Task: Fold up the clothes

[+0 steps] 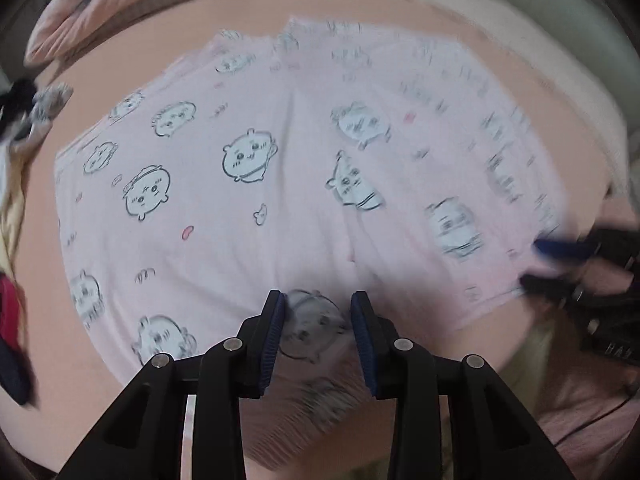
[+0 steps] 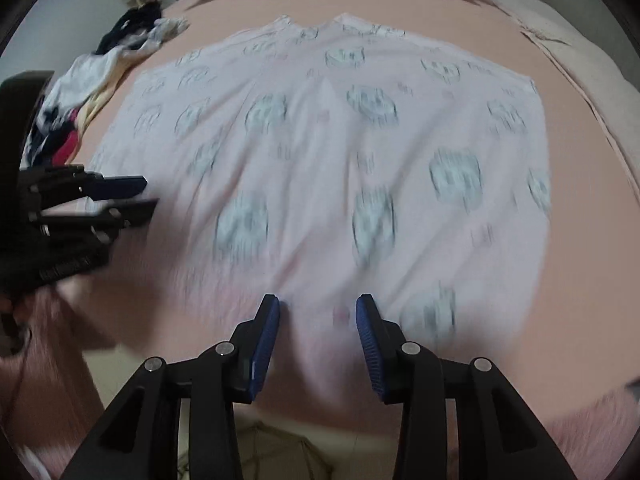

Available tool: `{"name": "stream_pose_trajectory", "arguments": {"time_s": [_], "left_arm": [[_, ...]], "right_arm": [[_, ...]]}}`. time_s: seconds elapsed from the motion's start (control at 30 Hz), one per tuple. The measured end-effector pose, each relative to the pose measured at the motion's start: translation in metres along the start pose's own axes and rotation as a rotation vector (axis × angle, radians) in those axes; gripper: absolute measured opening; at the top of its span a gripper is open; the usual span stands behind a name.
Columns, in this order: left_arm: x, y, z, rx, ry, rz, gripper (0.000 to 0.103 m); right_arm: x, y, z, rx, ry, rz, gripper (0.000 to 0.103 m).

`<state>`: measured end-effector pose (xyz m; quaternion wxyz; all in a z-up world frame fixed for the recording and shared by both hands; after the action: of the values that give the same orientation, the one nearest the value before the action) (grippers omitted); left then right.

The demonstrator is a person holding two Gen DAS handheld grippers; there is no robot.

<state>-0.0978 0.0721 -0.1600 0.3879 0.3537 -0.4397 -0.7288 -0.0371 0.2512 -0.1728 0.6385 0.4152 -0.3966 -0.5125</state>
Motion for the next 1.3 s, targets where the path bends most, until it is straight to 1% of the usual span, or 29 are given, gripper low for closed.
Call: {"name": "stream_pose_trajectory", "arguments": {"time_s": [0.03,0.07,0.13,0.17,0.2,0.23,0.33,0.4,0.43,0.47,0.5,0.53,0.57,0.6,0.63,0.67,0.7,0.73,0.77,0.8,0.9,0.93,1.0,1.03,1.07,1.13,1.2,1.27,1.3], "left_arm": [[-0.003,0.004,0.0,-0.029,0.019,-0.041,0.031],[-0.008,0.002,0.0,-0.037,0.026,-0.052,0.031],[-0.017,-0.003,0.0,-0.046,0.039,-0.071,0.031],[-0.019,-0.012,-0.004,-0.013,0.041,-0.053,0.031],[-0.021,-0.018,-0.01,-0.005,0.037,-0.025,0.031],[-0.021,-0.018,-0.013,-0.027,0.027,-0.014,0.032],[-0.016,-0.01,-0.024,-0.004,0.036,-0.037,0.031],[-0.009,-0.001,-0.029,-0.007,0.074,-0.077,0.031],[-0.004,0.004,-0.03,-0.018,0.102,-0.101,0.031],[0.004,0.008,-0.027,-0.044,0.138,-0.13,0.031],[0.009,0.013,-0.026,-0.084,0.183,-0.174,0.031],[0.012,0.016,-0.026,-0.117,0.21,-0.197,0.031],[0.012,0.016,-0.025,-0.132,0.22,-0.182,0.031],[0.013,0.016,-0.024,-0.143,0.227,-0.162,0.031],[0.013,0.01,-0.023,-0.122,0.217,-0.122,0.031],[0.012,0.001,-0.021,-0.084,0.21,-0.101,0.031],[0.011,-0.006,-0.02,-0.052,0.204,-0.085,0.031],[0.012,-0.005,-0.025,-0.054,0.206,-0.088,0.031],[0.014,-0.003,-0.029,-0.057,0.208,-0.092,0.031],[0.015,-0.002,-0.03,-0.063,0.209,-0.098,0.031],[0.019,0.005,-0.029,-0.09,0.239,-0.123,0.031],[0.02,0.008,-0.028,-0.105,0.255,-0.134,0.031],[0.024,0.019,-0.026,-0.133,0.277,-0.142,0.032],[0.026,0.024,-0.025,-0.142,0.285,-0.141,0.032],[0.027,0.025,-0.024,-0.145,0.286,-0.137,0.032],[0.03,0.028,-0.024,-0.152,0.292,-0.135,0.032],[0.031,0.033,-0.025,-0.165,0.303,-0.137,0.032],[0.035,0.042,-0.031,-0.177,0.309,-0.139,0.032],[0.037,0.043,-0.034,-0.181,0.314,-0.142,0.032]], "right_arm": [[-0.002,0.006,-0.004,-0.012,-0.019,0.031,0.04],[-0.003,0.014,-0.003,-0.042,-0.049,0.096,0.04],[-0.001,0.023,0.003,-0.104,-0.072,0.163,0.04],[0.001,0.022,0.005,-0.117,-0.068,0.128,0.04],[0.003,0.02,0.007,-0.127,-0.062,0.082,0.04],[0.001,0.01,0.008,-0.097,-0.056,0.038,0.04],[-0.001,-0.001,-0.008,-0.065,-0.051,0.04,0.04],[0.003,0.004,-0.017,-0.06,-0.004,0.036,0.041],[0.006,0.009,-0.02,-0.065,0.03,0.066,0.045],[0.009,0.014,-0.023,-0.071,0.066,0.101,0.046],[0.006,0.021,-0.022,-0.09,0.04,0.146,0.046],[0.003,0.029,-0.022,-0.111,0.005,0.193,0.046],[-0.007,0.033,-0.021,-0.139,-0.047,0.2,0.046],[-0.015,0.035,-0.017,-0.161,-0.096,0.178,0.046],[-0.023,0.036,-0.013,-0.181,-0.144,0.152,0.046],[-0.027,0.032,-0.008,-0.186,-0.172,0.103,0.046],[-0.033,0.027,-0.007,-0.169,-0.185,0.038,0.046],[-0.041,0.024,-0.012,-0.141,-0.191,-0.004,0.046],[-0.047,0.018,-0.018,-0.093,-0.197,-0.038,0.046],[-0.054,0.009,-0.027,-0.054,-0.215,-0.042,0.044],[-0.065,0.018,-0.037,-0.088,-0.297,-0.006,0.042],[-0.069,0.023,-0.039,-0.107,-0.328,-0.007,0.042],[-0.085,0.034,-0.042,-0.177,-0.401,0.01,0.044],[-0.092,0.034,-0.043,-0.178,-0.434,0.029,0.044],[-0.098,0.032,-0.043,-0.175,-0.466,0.049,0.044],[-0.104,0.02,-0.045,-0.117,-0.496,0.119,0.044],[-0.1,0.006,-0.046,-0.06,-0.488,0.186,0.045],[-0.08,-0.002,-0.04,-0.054,-0.446,0.169,0.042],[-0.079,-0.004,-0.038,-0.048,-0.448,0.168,0.038]]}}
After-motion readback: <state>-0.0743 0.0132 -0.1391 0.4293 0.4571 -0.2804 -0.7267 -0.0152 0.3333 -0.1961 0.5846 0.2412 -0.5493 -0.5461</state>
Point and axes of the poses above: each gripper's, at about its wrist camera, not at the fingertips, and y roughly against the way its jaws point, x to its left, z to its top, the point moved 1 cm from there along -y, roughly the way its jaws point, and after that the axes turned 4 degrees about -z, right-handed, at the moved point
